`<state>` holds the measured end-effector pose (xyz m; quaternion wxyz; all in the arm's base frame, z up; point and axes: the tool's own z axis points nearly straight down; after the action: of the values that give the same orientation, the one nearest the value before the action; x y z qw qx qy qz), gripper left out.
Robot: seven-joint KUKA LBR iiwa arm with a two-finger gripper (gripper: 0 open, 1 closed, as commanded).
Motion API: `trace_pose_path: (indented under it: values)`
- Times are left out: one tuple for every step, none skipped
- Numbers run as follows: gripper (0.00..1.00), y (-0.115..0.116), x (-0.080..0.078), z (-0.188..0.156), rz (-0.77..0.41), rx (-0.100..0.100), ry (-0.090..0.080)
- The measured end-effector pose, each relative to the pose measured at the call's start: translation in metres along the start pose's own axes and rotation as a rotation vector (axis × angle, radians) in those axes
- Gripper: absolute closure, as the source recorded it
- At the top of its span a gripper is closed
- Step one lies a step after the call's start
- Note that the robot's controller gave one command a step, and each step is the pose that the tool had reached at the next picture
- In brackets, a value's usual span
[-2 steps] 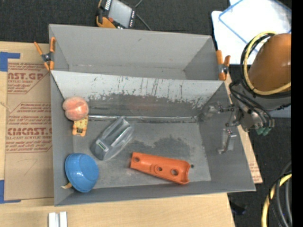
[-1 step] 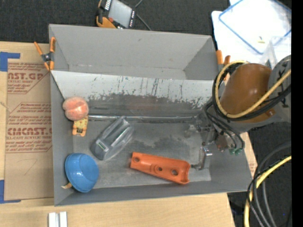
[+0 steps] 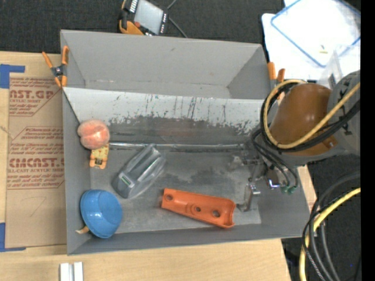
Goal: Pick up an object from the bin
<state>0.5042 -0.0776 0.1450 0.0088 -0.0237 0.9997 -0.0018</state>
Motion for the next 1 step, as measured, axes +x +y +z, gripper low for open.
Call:
trace_pose_path:
  values:
    - [0.00,0.0294,0.0101,0.0777,0.020,-0.007,0.011]
